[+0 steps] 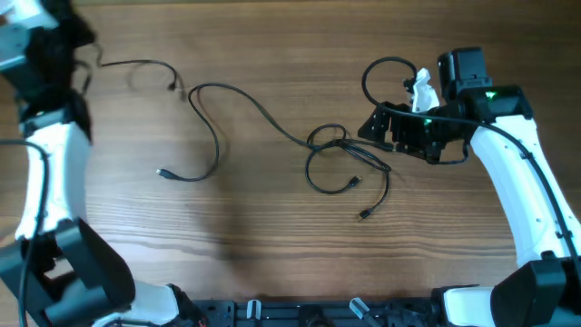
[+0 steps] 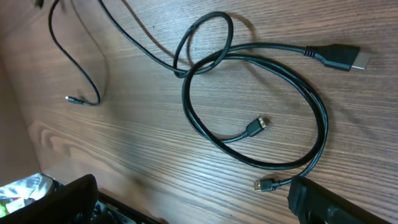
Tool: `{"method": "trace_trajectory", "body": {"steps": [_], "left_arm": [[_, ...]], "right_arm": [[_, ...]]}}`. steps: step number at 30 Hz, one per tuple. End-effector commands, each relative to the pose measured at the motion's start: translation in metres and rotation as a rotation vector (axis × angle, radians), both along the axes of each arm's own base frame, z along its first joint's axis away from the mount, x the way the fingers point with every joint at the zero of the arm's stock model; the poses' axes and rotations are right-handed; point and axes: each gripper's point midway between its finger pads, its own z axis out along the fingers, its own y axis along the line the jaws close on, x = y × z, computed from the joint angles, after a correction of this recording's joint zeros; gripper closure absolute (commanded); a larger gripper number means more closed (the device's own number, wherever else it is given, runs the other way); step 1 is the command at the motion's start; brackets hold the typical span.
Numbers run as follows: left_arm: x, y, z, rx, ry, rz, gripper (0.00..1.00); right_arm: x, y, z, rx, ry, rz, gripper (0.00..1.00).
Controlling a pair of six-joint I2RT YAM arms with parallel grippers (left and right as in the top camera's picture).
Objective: Untangle cables
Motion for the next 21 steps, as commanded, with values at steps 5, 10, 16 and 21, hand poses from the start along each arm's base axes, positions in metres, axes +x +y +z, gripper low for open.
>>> {"method": "trace_trajectory", "body": {"steps": [5, 10, 16, 21], "left_arm": [[-0.024, 0.112, -0.088, -0.020, 0.197, 0.154, 0.82], [-0.033, 0.124, -0.168, 0.027, 0.420, 0.126, 0.00], [-0.045, 0.119, -0.200, -0.037, 0.541, 0.133, 0.00], [-0.058, 0.118, -0.214, -0.071, 0.621, 0.162, 0.00]], "right_arm": [[0.002, 0.001, -0.004, 0.007, 0.007, -0.007, 0.00], [0.001, 0.002, -0.004, 0.016, 0.022, -0.027, 0.00], [0.000, 0.002, -0.004, 0.015, 0.024, -0.026, 0.00], [-0.001, 0.001, -0.004, 0.014, 0.028, -0.024, 0.00]]}}
